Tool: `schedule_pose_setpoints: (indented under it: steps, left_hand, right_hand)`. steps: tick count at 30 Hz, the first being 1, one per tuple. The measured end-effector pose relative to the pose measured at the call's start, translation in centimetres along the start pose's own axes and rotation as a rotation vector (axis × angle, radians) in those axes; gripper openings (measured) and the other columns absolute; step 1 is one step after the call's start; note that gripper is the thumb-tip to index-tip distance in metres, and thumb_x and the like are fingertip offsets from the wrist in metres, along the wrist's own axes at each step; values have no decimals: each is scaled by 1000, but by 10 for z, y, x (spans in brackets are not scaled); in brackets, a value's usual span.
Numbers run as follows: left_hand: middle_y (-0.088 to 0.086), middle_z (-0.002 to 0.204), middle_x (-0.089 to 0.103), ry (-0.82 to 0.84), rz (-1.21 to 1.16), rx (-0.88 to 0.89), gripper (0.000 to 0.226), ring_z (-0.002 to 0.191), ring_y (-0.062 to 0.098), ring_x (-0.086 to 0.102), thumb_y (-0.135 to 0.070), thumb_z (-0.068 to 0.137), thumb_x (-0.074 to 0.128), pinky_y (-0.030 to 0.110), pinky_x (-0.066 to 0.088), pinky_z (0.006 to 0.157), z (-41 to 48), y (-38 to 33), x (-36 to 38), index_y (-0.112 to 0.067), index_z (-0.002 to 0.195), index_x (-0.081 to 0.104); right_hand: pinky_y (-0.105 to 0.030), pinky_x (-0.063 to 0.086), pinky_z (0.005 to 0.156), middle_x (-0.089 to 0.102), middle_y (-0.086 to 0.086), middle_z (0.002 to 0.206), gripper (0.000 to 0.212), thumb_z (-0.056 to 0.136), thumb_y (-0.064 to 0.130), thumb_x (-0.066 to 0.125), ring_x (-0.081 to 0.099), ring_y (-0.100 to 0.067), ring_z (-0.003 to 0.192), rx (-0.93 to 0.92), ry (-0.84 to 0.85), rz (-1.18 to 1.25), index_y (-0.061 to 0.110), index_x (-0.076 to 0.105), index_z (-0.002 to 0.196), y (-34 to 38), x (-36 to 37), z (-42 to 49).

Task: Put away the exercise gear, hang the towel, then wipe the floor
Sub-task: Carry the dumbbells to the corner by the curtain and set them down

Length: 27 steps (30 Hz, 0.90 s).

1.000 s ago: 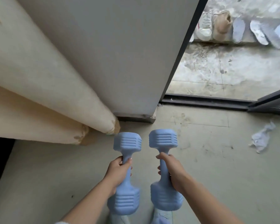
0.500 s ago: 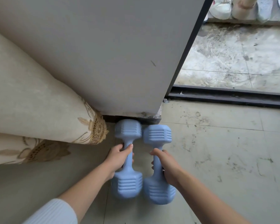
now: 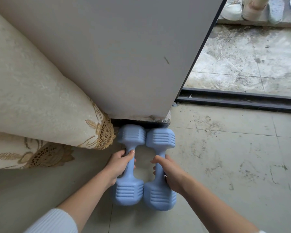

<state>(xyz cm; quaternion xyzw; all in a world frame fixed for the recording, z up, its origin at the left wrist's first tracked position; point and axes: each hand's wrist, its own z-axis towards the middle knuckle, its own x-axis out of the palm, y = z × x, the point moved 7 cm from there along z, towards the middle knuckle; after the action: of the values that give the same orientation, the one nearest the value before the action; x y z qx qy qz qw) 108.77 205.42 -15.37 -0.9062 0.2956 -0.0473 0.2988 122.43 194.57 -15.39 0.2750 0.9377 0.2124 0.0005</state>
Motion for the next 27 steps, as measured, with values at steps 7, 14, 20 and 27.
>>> schedule_pose_setpoints:
  steps: [7, 14, 20, 27]
  left_hand:
    - [8, 93, 67, 22, -10, -14, 18, 73, 19, 63, -32, 95, 52, 24, 51, 56, -2, 0, -6, -18, 103, 60]
    - [9, 95, 67, 7, 10, 3, 17, 73, 18, 63, -33, 95, 52, 25, 50, 57, -1, -3, -17, -20, 103, 59]
    - [12, 101, 67, 12, -2, 6, 11, 76, 19, 63, -32, 95, 51, 25, 50, 60, -3, -2, -20, -25, 99, 57]
    - [11, 100, 67, -2, 7, 15, 8, 76, 20, 62, -32, 95, 51, 28, 50, 64, -5, -3, -22, -27, 96, 58]
  right_hand:
    - [-25, 44, 64, 54, -4, 84, 23, 74, 16, 66, 50, -18, 73, -35, 52, 41, 13, 55, 94, 4, 9, 1]
    - [-26, 45, 69, 54, -4, 91, 46, 57, 22, 67, 51, -18, 79, -46, 95, 27, 14, 53, 100, 7, 23, 2]
    - [-27, 44, 69, 52, -4, 87, 34, 68, 15, 66, 49, -17, 76, -63, 117, 15, 12, 53, 99, 6, 26, 1]
    - [-27, 45, 73, 52, -6, 91, 36, 64, 10, 63, 49, -18, 80, -74, 129, 27, 10, 51, 98, 9, 31, -1]
